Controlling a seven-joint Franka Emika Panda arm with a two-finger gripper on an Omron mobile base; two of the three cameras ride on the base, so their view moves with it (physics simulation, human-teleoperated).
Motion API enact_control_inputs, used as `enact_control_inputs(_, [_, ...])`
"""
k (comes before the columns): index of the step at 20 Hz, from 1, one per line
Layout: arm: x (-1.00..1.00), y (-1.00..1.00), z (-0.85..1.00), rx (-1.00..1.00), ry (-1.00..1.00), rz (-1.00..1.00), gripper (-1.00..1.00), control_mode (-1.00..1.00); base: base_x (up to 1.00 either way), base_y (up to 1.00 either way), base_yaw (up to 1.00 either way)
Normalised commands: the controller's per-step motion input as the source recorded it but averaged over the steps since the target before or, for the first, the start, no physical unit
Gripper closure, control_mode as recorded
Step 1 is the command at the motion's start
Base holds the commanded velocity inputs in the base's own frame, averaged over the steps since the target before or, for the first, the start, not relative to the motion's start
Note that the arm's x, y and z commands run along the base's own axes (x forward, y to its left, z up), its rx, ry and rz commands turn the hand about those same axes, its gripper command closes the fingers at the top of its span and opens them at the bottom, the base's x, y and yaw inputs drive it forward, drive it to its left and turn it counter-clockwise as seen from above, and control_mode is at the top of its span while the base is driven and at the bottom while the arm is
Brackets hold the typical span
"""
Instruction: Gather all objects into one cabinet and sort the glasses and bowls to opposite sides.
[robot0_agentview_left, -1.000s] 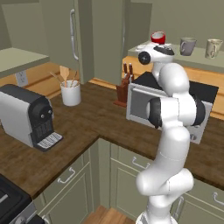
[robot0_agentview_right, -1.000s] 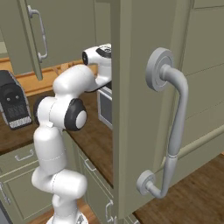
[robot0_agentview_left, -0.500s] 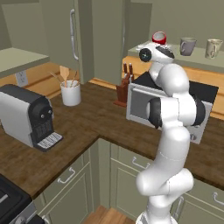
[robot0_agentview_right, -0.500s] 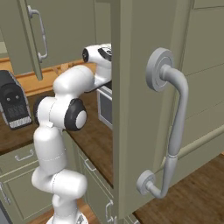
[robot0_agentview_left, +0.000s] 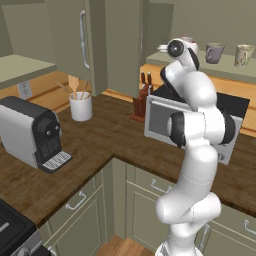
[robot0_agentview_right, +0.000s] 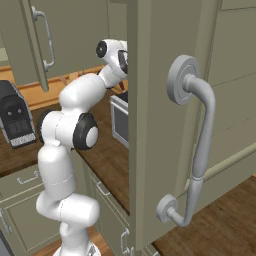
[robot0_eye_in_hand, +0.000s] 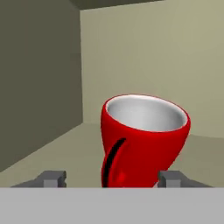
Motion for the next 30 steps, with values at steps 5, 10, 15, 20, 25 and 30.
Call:
enact_control_inputs(5, [-0.42,0.02,0.55,0.05,0.03,0.11,-1.0,-1.0,0.0,0.0,0.0])
enact_control_inputs(10, [-0.66,0.0,0.45,0.05,0.0,0.09,-1.0,-1.0,0.0,0.0,0.0])
enact_control_inputs(15, [-0.98,0.0,0.01,0.11,0.03,0.01,-1.0,-1.0,0.0,0.0,0.0])
enact_control_inputs(20, [-1.0,0.14,-0.84,0.0,0.04,0.0,-1.0,-1.0,0.0,0.0,0.0])
enact_control_inputs(25, [-0.93,0.23,-0.68,0.01,0.02,0.0,-1.0,-1.0,0.0,0.0,0.0])
enact_control_inputs(30, [-0.3,0.0,-0.1,0.05,0.11,0.0,-1.0,-1.0,0.0,0.0,0.0])
